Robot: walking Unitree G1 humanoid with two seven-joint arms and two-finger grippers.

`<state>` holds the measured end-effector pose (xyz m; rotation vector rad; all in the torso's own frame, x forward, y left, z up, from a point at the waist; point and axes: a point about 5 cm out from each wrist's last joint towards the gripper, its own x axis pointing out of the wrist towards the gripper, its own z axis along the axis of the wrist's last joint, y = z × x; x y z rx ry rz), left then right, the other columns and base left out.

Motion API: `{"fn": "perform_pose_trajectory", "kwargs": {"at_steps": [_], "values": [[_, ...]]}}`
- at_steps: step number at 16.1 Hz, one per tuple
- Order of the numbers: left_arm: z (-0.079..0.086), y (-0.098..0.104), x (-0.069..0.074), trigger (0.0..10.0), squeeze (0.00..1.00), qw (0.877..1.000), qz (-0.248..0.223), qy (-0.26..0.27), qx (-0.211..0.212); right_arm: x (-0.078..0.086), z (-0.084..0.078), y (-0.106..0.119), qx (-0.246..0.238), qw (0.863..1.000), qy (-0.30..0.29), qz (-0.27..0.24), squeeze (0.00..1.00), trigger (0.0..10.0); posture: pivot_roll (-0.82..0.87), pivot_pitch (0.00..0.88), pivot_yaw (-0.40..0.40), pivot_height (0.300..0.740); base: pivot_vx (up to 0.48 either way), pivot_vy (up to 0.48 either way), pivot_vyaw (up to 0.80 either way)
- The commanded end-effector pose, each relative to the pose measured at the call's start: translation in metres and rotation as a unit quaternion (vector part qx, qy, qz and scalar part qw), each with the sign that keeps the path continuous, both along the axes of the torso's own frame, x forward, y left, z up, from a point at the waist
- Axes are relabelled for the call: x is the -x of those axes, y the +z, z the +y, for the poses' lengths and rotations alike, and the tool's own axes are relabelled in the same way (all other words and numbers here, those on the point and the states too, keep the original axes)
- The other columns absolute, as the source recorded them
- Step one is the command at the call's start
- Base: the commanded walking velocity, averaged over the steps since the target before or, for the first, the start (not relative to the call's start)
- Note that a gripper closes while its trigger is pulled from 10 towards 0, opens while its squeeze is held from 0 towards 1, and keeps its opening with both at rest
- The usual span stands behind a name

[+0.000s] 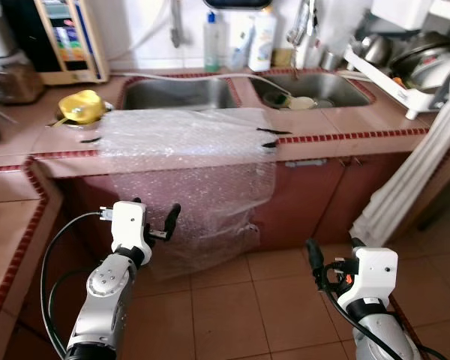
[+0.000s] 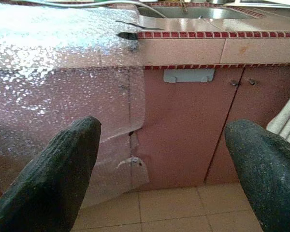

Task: Kitchen organization

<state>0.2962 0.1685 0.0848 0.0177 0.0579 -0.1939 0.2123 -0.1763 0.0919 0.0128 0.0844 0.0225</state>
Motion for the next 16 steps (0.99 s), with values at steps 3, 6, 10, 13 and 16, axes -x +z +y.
{"fn": "perform_pose_trajectory", "kwargs": {"at_steps": [3, 6, 10, 13, 16], "values": [[0.005, -0.002, 0.006, 10.0, 0.00, 1.000, 0.000, 0.011, -0.008, -0.002, 0.006, 0.008, -0.005, 1.000, 0.022, -0.016, 0.00, 10.0, 0.06, 0.000, 0.000, 0.740, 0.000, 0.000, 0.00], [0.011, -0.002, 0.011, 10.0, 0.00, 0.999, -0.004, 0.036, -0.017, 0.000, 0.009, 0.010, -0.003, 0.999, 0.031, -0.016, 0.00, 10.0, 0.07, 0.000, -0.014, 0.740, 0.000, 0.000, 0.00], [0.010, 0.004, 0.014, 10.0, 0.00, 1.000, -0.014, 0.026, 0.001, 0.003, 0.006, 0.014, 0.000, 0.999, 0.031, -0.020, 0.00, 10.0, 0.08, 0.000, -0.028, 0.740, 0.000, 0.000, 0.00], [0.002, 0.002, 0.018, 10.0, 0.00, 1.000, -0.006, -0.001, 0.019, -0.001, 0.008, 0.014, 0.004, 0.999, 0.041, -0.021, 0.00, 10.0, 0.09, 0.000, -0.034, 0.740, 0.000, 0.000, 0.00], [-0.002, 0.001, 0.020, 10.0, 0.00, 1.000, -0.006, -0.011, 0.024, -0.002, 0.010, 0.016, 0.006, 0.999, 0.047, -0.024, 0.00, 10.0, 0.09, 0.000, -0.034, 0.740, 0.286, 0.000, 0.00]]}}
